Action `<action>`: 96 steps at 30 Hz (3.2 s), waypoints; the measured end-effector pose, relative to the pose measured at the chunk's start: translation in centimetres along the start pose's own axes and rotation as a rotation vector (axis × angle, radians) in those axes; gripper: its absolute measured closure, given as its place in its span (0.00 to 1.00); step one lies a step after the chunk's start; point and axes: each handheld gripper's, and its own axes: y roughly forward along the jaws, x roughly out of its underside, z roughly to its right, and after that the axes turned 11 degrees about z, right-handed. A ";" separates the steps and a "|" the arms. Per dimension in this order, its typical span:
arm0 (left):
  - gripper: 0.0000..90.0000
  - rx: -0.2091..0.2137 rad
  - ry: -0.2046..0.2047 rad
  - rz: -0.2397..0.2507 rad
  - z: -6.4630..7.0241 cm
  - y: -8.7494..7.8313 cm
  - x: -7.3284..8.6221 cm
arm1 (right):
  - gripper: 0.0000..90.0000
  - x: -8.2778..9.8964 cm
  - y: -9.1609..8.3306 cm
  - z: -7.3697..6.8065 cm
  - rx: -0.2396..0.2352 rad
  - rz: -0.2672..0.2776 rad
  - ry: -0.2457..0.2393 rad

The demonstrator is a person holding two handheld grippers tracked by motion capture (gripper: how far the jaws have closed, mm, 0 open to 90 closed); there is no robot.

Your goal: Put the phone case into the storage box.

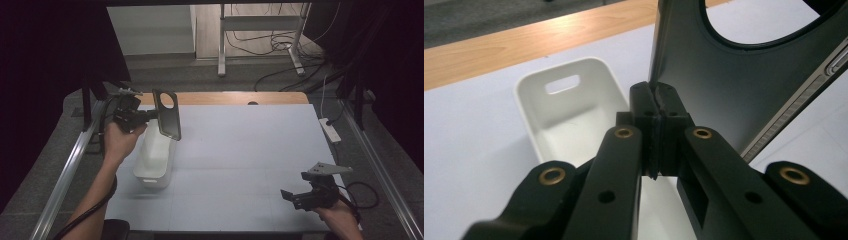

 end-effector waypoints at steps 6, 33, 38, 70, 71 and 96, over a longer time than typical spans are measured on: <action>0.98 -0.029 -0.018 0.006 -1.1 -0.1 -0.1 | 0.00 0.5 -1.0 0.5 0.037 0.007 0.009; 0.98 -0.145 -0.084 0.008 -4.2 2.5 -0.2 | 0.00 1.6 -3.3 1.0 0.114 0.059 0.040; 0.98 -0.155 -0.086 0.003 -4.4 3.5 -0.2 | 0.00 1.6 -3.3 1.0 0.113 0.056 0.042; 0.98 -0.228 -0.102 -0.012 -5.7 7.3 -0.1 | 0.03 1.5 -3.0 0.8 0.085 0.027 0.011; 0.98 -0.230 -0.101 -0.017 -5.8 7.4 0.0 | 0.04 1.5 -3.0 0.7 0.085 0.027 0.010; 0.98 -0.237 -0.148 -0.063 -6.8 9.7 2.1 | 0.05 1.5 -2.9 0.7 0.083 0.015 0.002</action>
